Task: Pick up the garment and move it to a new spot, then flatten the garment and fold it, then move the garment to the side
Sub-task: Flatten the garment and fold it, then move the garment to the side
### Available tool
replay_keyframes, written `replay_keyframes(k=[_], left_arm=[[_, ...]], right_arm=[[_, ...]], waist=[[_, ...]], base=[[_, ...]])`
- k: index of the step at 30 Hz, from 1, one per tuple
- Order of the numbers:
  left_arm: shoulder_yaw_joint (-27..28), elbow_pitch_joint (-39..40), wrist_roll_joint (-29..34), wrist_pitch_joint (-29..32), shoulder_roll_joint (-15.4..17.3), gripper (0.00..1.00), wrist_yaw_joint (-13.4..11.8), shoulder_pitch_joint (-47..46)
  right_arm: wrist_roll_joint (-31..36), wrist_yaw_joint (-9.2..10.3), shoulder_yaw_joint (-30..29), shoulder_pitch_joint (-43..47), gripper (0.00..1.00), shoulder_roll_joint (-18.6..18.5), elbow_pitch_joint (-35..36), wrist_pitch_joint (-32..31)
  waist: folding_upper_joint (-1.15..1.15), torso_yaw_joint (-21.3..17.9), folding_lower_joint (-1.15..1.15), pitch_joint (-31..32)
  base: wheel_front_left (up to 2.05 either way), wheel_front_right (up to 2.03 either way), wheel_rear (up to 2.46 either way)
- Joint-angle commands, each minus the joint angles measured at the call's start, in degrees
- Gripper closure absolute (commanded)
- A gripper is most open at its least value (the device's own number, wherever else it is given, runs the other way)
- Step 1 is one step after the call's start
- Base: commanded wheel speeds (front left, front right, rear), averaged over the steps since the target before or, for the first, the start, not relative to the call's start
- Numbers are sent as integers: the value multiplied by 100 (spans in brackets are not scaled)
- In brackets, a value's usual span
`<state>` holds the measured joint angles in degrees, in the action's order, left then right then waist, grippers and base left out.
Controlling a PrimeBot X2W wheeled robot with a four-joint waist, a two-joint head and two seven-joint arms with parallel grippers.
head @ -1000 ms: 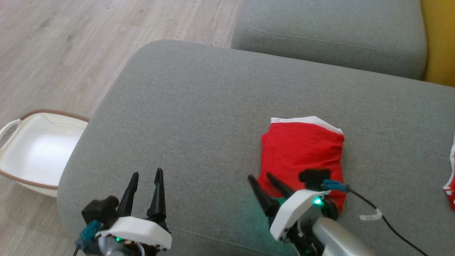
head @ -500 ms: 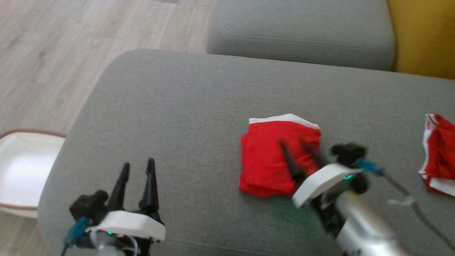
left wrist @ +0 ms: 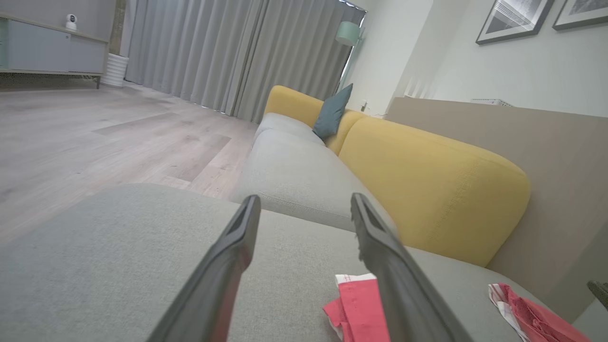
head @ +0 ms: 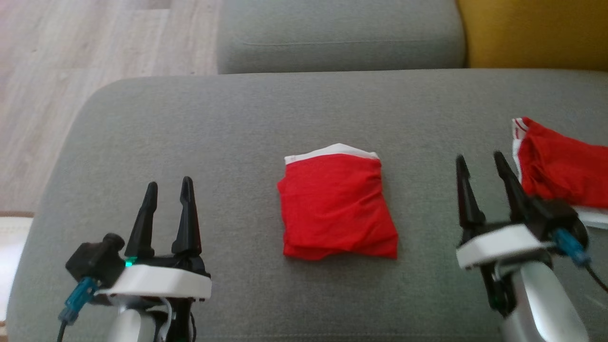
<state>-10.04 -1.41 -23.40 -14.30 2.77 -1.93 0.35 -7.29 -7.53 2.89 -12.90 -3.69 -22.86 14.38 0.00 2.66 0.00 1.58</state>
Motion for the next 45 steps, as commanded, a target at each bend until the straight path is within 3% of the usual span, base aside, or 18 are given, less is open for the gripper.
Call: replay_keyframes(k=[1, 7, 17, 22, 36, 45], left_arm=[[229, 280, 83, -70, 10, 0, 39, -328], [232, 303, 372, -70, 10, 0, 40, -240], [209, 358, 417, -70, 10, 0, -11, -179], [28, 162, 416, -70, 10, 0, 49, -213], [-417, -160, 431, -70, 10, 0, 161, -490], [-485, -164, 320, -70, 10, 0, 84, -572]], right_arm=[[169, 4, 8, 14, 0, 59, 403, 60], [119, 4, -87, 557, 0, 78, 847, 61], [37, 4, -88, 729, 0, 80, 964, 62], [-156, 4, 128, 576, 0, 80, 781, -254], [-2017, 4, 678, -287, 0, 80, -725, -1205], [-2475, 4, 957, -873, 0, 81, -2065, -1337]], waist=[[0, -110, 0, -38], [0, -217, 0, -69], [0, -228, 0, -102], [0, -75, 0, -258], [0, 624, 0, -704], [0, 943, 0, -794]], base=[[0, 0, 0], [0, 0, 0], [0, 0, 0], [0, 0, 0], [0, 0, 0], [0, 0, 0]])
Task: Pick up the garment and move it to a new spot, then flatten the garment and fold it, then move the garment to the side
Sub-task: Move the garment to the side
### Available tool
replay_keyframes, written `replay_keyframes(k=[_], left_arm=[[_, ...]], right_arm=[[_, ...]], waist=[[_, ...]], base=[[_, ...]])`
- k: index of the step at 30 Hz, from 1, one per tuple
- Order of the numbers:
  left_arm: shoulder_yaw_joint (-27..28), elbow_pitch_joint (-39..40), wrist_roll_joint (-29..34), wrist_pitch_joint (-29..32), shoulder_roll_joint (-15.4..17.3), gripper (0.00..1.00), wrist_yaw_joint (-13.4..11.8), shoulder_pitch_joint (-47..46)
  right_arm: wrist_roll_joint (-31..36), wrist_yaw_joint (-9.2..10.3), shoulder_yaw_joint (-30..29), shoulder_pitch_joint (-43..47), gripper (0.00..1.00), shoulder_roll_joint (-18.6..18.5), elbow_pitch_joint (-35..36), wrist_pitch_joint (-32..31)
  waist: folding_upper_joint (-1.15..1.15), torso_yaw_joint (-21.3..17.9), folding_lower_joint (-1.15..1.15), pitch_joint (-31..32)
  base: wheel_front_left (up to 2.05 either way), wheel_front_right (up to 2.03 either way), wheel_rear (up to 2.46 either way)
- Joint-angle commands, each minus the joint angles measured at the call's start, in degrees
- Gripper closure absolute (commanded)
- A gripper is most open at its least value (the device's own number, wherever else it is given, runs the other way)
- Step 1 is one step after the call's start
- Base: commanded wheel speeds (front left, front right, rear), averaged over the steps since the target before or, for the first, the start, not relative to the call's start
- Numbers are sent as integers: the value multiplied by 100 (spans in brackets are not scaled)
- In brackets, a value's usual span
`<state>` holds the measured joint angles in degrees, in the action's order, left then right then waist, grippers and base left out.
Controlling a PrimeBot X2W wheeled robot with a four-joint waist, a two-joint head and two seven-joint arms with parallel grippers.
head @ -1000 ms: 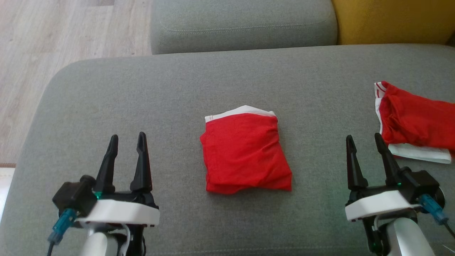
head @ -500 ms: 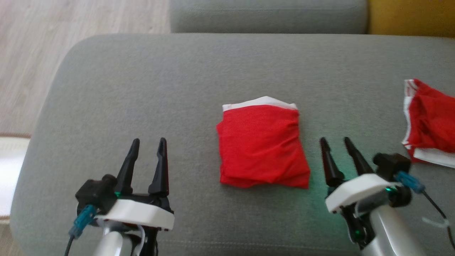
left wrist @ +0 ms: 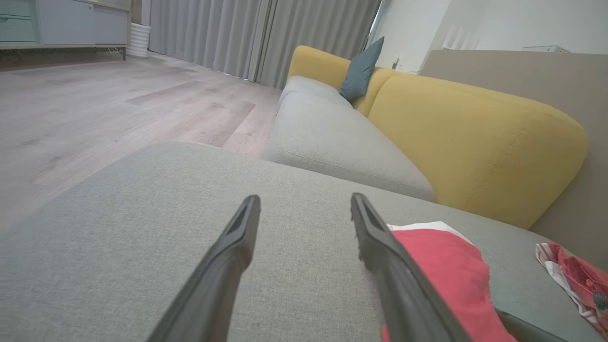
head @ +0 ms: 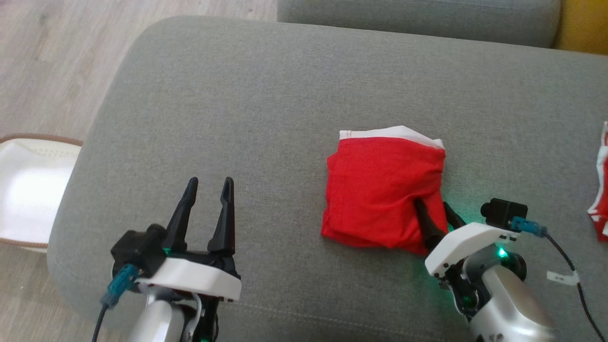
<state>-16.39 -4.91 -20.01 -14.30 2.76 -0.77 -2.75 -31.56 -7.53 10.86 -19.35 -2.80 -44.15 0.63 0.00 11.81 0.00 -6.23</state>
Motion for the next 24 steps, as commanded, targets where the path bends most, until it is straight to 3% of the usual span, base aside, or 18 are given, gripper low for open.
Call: replay_keyframes(k=[1, 8, 9, 18, 24], left_arm=[[153, 188, -23, -70, 11, 0, -35, -268], [137, 209, -41, -70, 11, 0, -58, -309], [137, 216, -39, -70, 11, 0, -62, -320], [236, 272, -9, -70, 11, 0, -61, -269], [255, 340, 14, -70, 11, 0, -33, -347]], right_arm=[[-76, 4, 195, -284, 0, -8, -54, 48], [-59, 4, 478, -641, 0, -8, -709, 108], [125, 4, 557, -769, 100, -8, -917, 217], [1608, 4, 520, -1290, 100, -38, -1448, 1024], [2697, 4, 508, -1569, 100, -346, -1113, 1157]], waist=[[0, 42, 0, -22], [0, 74, 0, -105], [0, 53, 0, -124], [0, -495, 0, -45], [0, -1138, 0, -90]], base=[[0, 0, 0], [0, 0, 0], [0, 0, 0], [0, 0, 0], [0, 0, 0]])
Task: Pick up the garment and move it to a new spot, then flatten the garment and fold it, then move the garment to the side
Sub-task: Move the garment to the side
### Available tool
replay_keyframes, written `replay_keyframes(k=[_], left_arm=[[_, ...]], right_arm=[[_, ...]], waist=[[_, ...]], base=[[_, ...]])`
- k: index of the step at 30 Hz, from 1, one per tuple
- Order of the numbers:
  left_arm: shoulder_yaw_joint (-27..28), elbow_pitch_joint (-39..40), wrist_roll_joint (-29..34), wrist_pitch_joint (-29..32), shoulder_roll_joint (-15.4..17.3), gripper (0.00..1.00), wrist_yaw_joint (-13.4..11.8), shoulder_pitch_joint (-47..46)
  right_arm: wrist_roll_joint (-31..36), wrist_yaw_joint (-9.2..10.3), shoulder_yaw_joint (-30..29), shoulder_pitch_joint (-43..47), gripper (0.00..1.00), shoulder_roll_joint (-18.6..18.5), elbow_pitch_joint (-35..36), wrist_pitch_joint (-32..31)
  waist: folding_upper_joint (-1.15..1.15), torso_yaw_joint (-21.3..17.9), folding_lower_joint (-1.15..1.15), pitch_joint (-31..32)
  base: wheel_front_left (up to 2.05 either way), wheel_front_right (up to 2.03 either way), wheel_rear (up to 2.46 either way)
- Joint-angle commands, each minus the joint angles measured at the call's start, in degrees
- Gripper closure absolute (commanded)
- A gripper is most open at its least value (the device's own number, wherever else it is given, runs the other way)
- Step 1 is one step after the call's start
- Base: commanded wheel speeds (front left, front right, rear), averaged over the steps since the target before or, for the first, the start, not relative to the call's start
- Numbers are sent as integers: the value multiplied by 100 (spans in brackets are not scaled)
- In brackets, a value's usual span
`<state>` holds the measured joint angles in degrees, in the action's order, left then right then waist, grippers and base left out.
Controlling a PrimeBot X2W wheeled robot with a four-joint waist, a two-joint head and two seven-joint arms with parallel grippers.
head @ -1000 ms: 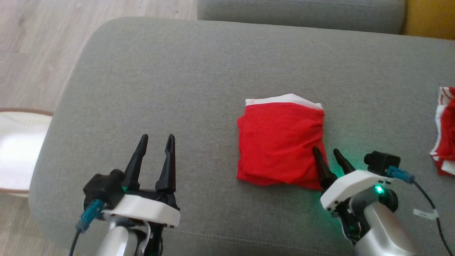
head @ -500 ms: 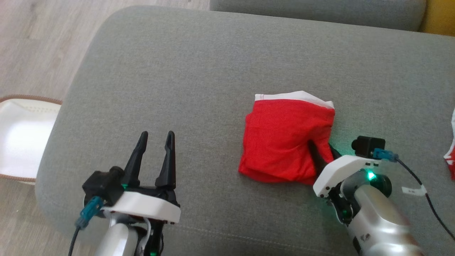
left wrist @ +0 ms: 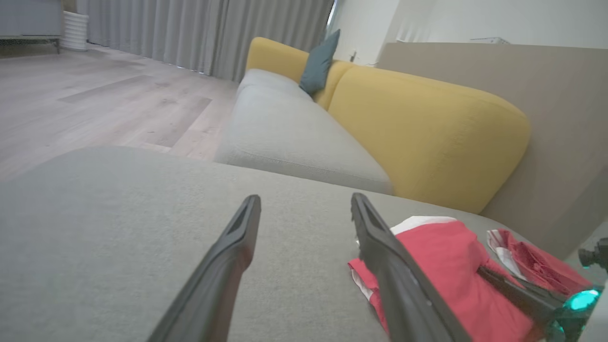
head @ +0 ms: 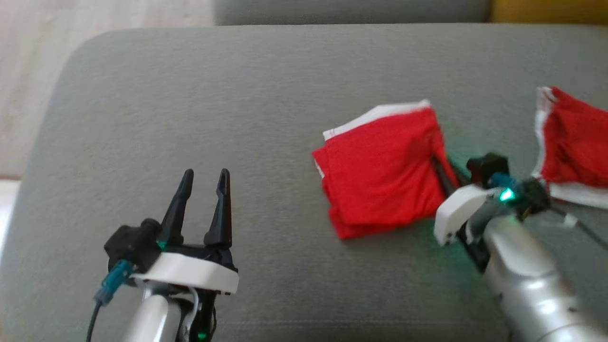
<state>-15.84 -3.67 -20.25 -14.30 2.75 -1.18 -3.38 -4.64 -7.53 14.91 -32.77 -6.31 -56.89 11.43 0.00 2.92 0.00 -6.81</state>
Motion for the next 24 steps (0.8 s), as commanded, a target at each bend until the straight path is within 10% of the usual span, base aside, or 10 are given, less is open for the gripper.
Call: replay_keyframes(k=[1, 14, 24], left_arm=[[206, 228, 48, -70, 12, 0, 16, -310], [307, 231, 235, -70, 12, 0, 216, -757], [389, 213, 307, -70, 12, 0, 359, -974]], right_arm=[[110, 4, 139, -271, 100, -68, 269, 54], [92, 4, 1007, -793, 100, -2220, 1902, -740], [426, 4, 70, -714, 100, -3267, 2480, -1416]], waist=[[0, -365, 0, -61], [0, -1388, 0, -762], [0, -1484, 0, -1133]], base=[[0, 0, 0], [0, 0, 0], [0, 0, 0]])
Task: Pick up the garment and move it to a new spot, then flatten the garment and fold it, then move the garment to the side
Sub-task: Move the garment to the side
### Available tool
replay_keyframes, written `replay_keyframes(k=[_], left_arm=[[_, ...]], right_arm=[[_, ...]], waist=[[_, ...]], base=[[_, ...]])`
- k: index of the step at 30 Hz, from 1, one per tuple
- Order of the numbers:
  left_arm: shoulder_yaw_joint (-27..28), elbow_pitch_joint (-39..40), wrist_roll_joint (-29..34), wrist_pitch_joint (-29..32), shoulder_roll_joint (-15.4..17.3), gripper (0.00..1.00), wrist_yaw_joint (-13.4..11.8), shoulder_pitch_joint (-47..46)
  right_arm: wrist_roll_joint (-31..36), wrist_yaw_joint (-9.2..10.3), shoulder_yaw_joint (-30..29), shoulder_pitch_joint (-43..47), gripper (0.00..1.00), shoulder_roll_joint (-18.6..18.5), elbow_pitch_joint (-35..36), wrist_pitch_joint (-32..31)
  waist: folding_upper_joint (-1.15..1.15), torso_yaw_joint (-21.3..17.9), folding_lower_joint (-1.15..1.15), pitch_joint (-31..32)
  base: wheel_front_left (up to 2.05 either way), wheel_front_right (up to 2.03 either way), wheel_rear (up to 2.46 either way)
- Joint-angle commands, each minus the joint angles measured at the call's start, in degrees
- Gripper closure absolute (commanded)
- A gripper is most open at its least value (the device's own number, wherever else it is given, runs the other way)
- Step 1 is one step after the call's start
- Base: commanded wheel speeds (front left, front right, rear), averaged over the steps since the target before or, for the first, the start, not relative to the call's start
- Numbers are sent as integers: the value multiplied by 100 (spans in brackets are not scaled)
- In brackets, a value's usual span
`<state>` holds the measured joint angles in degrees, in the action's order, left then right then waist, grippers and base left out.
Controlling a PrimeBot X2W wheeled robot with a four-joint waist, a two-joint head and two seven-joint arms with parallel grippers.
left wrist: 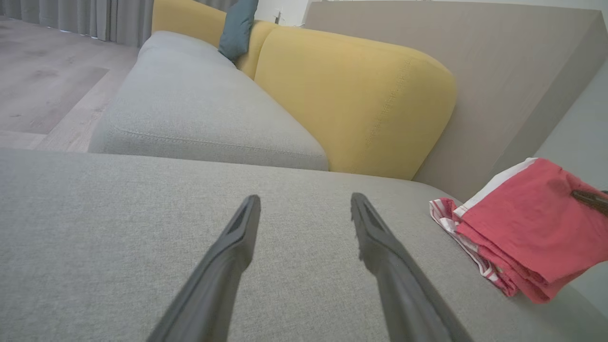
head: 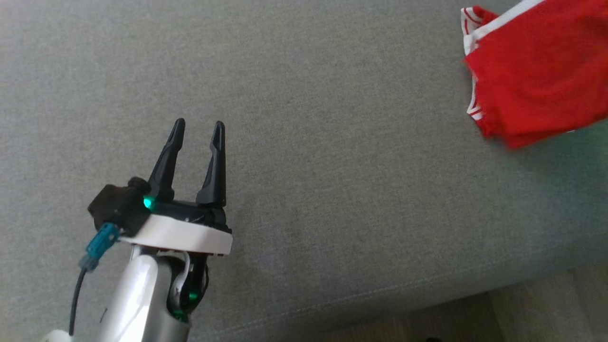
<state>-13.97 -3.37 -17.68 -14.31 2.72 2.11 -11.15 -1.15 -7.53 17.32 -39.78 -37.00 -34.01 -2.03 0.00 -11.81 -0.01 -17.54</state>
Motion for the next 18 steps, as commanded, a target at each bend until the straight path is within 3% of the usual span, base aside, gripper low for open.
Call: replay_keyframes(k=[1, 14, 15, 16, 18], left_arm=[[209, 179, 54, -69, 16, 0, 41, -206], [281, 111, 70, -69, 16, 0, 127, -210], [293, 106, 74, -69, 16, 0, 131, -203], [308, 95, 80, -69, 16, 0, 139, -188], [320, 83, 81, -69, 16, 0, 144, -172]], right_arm=[[142, 4, -346, 39, 100, -187, 242, -135], [547, 4, -1367, 656, 100, 388, 947, -456], [533, 4, -1417, 698, 86, 431, 1003, -467], [485, 4, -1549, 767, 0, 531, 1104, -491], [458, 4, -1651, 816, 0, 612, 1195, -522]], waist=[[0, -8, 1, -90], [0, 35, 1, -195], [0, 38, 1, -190], [0, 45, 1, -177], [0, 54, 1, -152]], base=[[0, 0, 0], [0, 0, 0], [0, 0, 0], [0, 0, 0], [0, 0, 0]])
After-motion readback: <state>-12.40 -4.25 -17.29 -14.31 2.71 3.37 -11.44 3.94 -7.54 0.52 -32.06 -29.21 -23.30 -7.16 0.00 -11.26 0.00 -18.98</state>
